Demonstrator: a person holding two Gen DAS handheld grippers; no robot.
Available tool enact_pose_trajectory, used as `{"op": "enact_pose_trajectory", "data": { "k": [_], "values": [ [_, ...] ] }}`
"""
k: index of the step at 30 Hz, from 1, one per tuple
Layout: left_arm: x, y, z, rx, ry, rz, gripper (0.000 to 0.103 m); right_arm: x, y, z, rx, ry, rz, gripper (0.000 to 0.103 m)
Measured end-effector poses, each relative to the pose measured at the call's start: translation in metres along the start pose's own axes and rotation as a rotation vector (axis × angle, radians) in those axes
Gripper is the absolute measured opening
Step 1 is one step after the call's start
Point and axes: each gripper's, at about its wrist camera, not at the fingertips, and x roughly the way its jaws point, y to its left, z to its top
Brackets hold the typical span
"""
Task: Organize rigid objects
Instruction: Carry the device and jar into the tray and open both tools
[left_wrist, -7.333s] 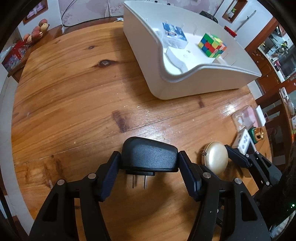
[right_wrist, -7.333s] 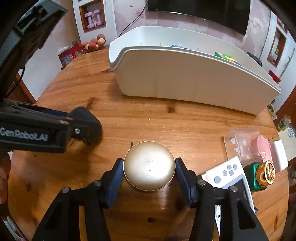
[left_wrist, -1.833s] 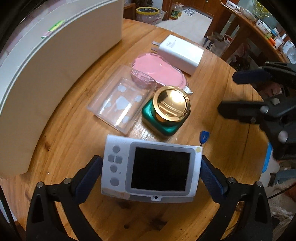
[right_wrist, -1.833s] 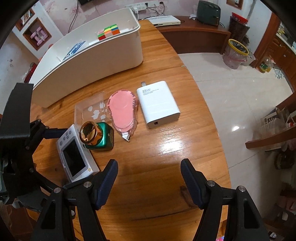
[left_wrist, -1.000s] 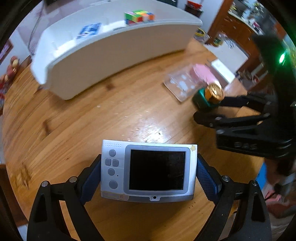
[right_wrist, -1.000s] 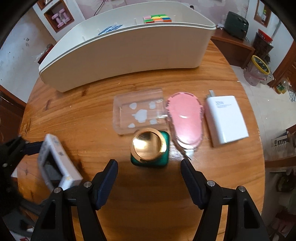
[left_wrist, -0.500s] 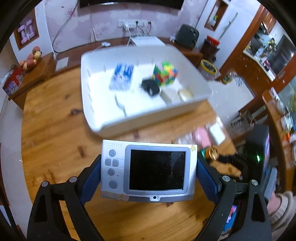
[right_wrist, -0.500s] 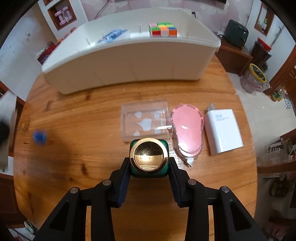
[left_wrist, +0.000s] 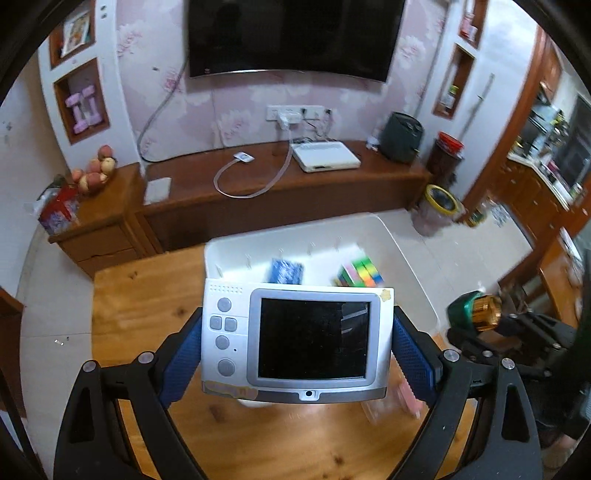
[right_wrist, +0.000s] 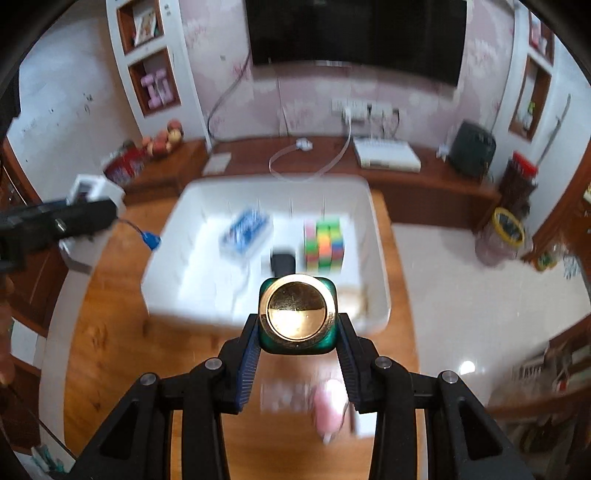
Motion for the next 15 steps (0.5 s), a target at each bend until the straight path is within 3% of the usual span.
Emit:
{"op": "enact_pose_trajectory", "data": {
  "k": [5, 10, 15],
  "values": [
    [0.037, 0.013, 0.017, -0.09, 0.046, 0.04, 0.093, 0.025, -0.003, 0.038, -0.032, -0.014, -0.009, 0.04],
    [0.088, 0.024, 0.011, -0.152, 0.141, 0.073, 0.093, 0.078, 0.001, 0.042, -0.051, 0.104, 0.015, 0.04],
    [0.135, 0.027, -0.006, -0.17, 0.255, 0.099, 0.093, 0.137, 0.013, 0.023, -0.08, 0.245, 0.063, 0.04]
  ]
}}
